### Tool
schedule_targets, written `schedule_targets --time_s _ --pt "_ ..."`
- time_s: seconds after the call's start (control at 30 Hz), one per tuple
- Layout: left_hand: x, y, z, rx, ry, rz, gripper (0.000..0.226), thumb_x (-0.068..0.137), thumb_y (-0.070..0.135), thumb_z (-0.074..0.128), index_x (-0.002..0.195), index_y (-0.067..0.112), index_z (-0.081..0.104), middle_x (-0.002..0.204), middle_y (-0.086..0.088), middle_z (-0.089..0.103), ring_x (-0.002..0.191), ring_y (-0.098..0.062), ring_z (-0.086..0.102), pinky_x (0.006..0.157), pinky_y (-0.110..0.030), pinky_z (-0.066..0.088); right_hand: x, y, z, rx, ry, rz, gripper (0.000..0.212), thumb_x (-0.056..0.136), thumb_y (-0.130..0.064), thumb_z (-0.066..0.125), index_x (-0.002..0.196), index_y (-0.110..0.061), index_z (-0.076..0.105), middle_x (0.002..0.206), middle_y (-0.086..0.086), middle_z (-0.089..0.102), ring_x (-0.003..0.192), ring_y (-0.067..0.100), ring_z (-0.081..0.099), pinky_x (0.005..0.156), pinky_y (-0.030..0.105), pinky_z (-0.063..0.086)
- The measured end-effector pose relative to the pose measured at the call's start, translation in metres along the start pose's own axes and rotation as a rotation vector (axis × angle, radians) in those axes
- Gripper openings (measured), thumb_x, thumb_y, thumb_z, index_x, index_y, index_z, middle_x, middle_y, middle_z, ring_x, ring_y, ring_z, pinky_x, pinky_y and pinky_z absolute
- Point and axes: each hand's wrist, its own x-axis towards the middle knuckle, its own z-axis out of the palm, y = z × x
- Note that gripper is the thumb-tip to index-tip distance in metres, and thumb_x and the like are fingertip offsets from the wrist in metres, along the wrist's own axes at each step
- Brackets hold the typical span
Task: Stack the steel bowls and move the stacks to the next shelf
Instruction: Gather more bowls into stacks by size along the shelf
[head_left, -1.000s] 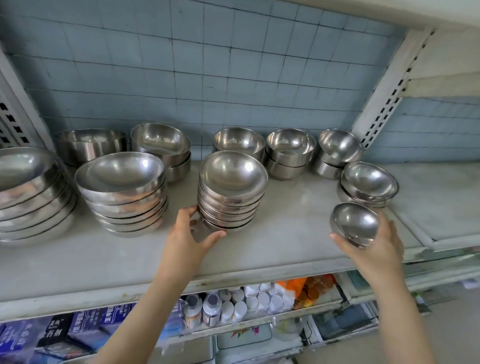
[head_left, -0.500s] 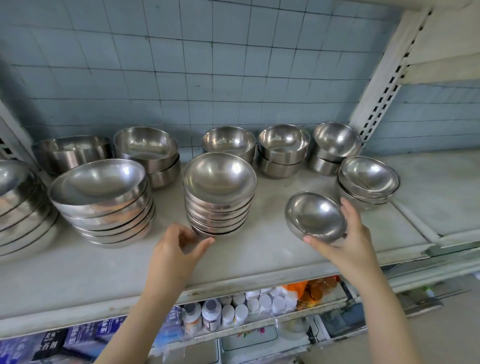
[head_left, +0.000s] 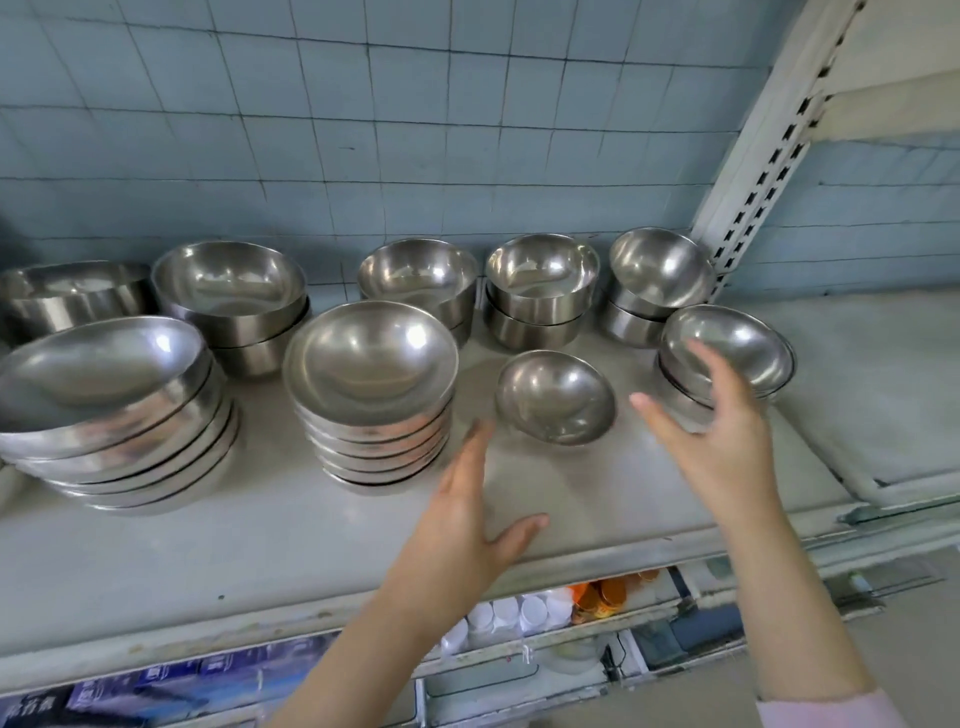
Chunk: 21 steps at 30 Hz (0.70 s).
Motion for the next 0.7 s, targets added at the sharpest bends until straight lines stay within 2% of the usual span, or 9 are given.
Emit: schedule_targets --time_s 0.07,0.17,0.2,0.27,0.37,0.43,0.53,0.7 --pt "0.021 0.005 0.02 0.016 0.114 0.018 0.103 0.074 0.05 0.073 0.149 0.021 0.009 0.155 -0.01 0.025 0.142 -0.022 0.031 0.113 -0.025 0.027 0.022 0.018 -0.015 -0.117 0.083 -0.017 0.084 0.074 -0.042 0.081 0.144 -0.014 0.044 0.151 0.009 0.042 0.139 0.026 0.038 0.115 0.043 0.034" --pt "0.045 0.016 0.037 -0.066 0.239 -0.083 0.112 0.07 0.038 0.081 0.151 0.01 0.009 0.157 -0.011 0.022 0.145 -0.02 0.021 0.114 -0.02 0.018 0.054 0.042 -0.031 -0.324 -0.037 0.047 0.11 0.063 -0.067 0.077 0.15 -0.017 0.031 0.158 0.018 0.028 0.147 0.034 0.024 0.118 0.05 0.026" --pt "0.05 0.018 0.041 -0.087 0.262 -0.103 0.116 0.068 0.036 0.083 0.151 0.01 0.007 0.156 -0.011 0.023 0.145 -0.02 0.022 0.113 -0.024 0.02 0.062 0.048 -0.033 -0.394 -0.085 0.061 0.115 0.062 -0.07 0.076 0.152 -0.018 0.027 0.16 0.018 0.024 0.149 0.033 0.02 0.119 0.051 0.022" --pt "0.055 0.018 0.046 -0.094 0.288 -0.123 0.119 0.064 0.047 0.08 0.152 0.013 0.007 0.154 -0.009 0.028 0.142 -0.022 0.028 0.112 -0.031 0.026 0.073 0.057 -0.038 -0.469 -0.149 0.092 0.12 0.059 -0.073 0.075 0.154 -0.021 0.022 0.163 0.015 0.021 0.15 0.034 0.017 0.117 0.051 0.018" --pt "0.057 0.009 0.047 -0.055 0.27 -0.157 0.117 0.055 0.068 0.069 0.15 0.023 0.019 0.143 -0.003 0.044 0.13 -0.022 0.043 0.107 -0.039 0.039 0.083 0.064 -0.045 -0.462 -0.208 0.074 0.123 0.048 -0.086 0.062 0.15 -0.026 0.028 0.155 0.007 0.036 0.14 0.038 0.032 0.111 0.051 0.03" --pt "0.057 0.004 0.045 -0.04 0.27 -0.159 0.112 0.054 0.069 0.07 0.148 0.027 0.025 0.138 0.003 0.049 0.124 -0.018 0.049 0.102 -0.037 0.044 0.087 0.068 -0.05 -0.451 -0.248 0.035 0.118 0.051 -0.083 0.065 0.15 -0.029 0.028 0.153 0.003 0.038 0.137 0.038 0.035 0.109 0.048 0.032" --pt "0.057 0.006 0.044 -0.057 0.289 -0.16 0.108 0.053 0.066 0.074 0.145 0.03 0.031 0.133 0.009 0.054 0.116 -0.011 0.055 0.095 -0.026 0.043 0.095 0.068 -0.06 -0.431 -0.304 0.005 0.111 0.06 -0.076 0.072 0.152 -0.033 0.026 0.157 -0.004 0.036 0.14 0.033 0.031 0.11 0.043 0.027" --pt "0.057 0.01 0.046 -0.08 0.327 -0.154 0.099 0.053 0.058 0.077 0.14 0.032 0.037 0.121 0.015 0.057 0.108 -0.008 0.059 0.088 -0.022 0.043 0.106 0.067 -0.072 -0.354 -0.362 -0.067 0.104 0.053 -0.069 0.081 0.142 -0.037 0.038 0.148 -0.007 0.044 0.138 0.025 0.031 0.11 0.04 0.027"
